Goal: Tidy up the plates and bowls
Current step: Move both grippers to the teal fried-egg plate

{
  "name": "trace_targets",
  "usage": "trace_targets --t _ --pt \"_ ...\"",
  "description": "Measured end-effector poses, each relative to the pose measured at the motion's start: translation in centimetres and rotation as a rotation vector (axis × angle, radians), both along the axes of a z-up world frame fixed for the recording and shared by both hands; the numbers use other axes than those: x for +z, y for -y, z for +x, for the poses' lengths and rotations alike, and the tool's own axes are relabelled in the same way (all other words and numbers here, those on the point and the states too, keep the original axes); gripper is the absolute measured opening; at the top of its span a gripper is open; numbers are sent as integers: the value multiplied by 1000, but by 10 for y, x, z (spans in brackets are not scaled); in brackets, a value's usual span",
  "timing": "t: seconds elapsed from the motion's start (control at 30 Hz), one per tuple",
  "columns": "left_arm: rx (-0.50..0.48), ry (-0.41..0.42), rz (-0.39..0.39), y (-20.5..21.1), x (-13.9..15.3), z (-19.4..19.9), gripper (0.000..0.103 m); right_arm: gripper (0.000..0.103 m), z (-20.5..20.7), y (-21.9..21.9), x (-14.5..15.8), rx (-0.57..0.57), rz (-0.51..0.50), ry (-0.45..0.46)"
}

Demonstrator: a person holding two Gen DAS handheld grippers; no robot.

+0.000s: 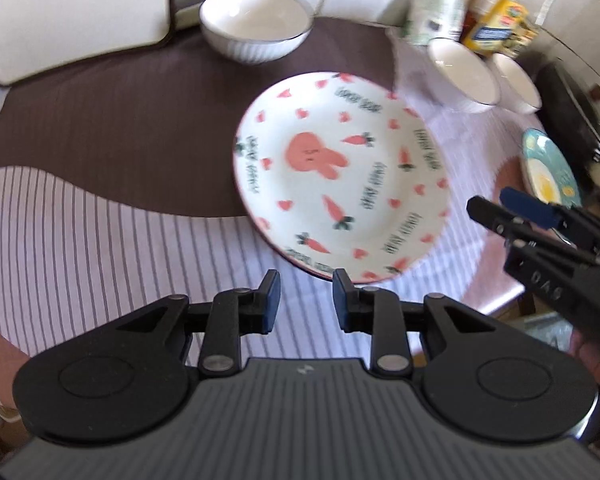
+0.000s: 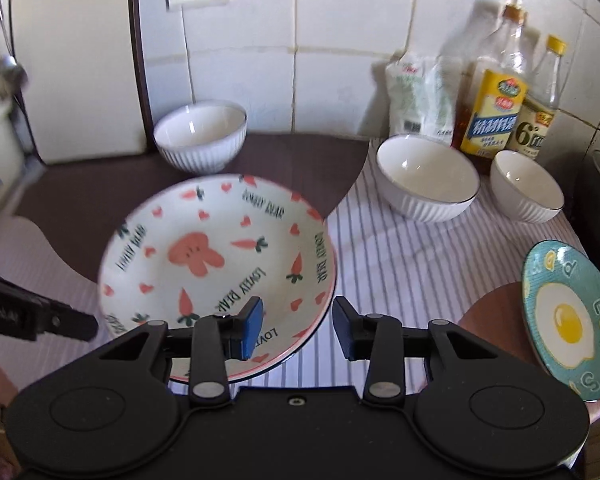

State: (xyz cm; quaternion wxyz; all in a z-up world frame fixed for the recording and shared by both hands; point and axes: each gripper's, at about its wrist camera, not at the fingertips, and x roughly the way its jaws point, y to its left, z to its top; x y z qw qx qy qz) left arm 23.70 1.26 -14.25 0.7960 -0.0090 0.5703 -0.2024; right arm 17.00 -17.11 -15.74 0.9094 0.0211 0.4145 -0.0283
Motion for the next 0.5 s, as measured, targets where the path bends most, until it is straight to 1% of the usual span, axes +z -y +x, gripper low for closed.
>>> trace_targets --t 0.03,0.1,0.27,0.33,0.43,0.5 --pt "-14 11 3 4 7 -4 28 45 -6 6 7 0 9 16" --pt "-50 30 21 14 20 -13 33 46 -19 16 20 -2 20 42" --pt "-172 78 89 49 48 -34 41 48 -48 42 45 15 7 65" --pt "-213 86 100 65 57 -42 41 53 -61 53 53 17 9 71" --pt "-272 100 105 90 69 -55 45 59 -83 72 61 -6 6 95" --pt "-317 122 108 109 75 -63 47 61 -99 82 64 -21 -8 118"
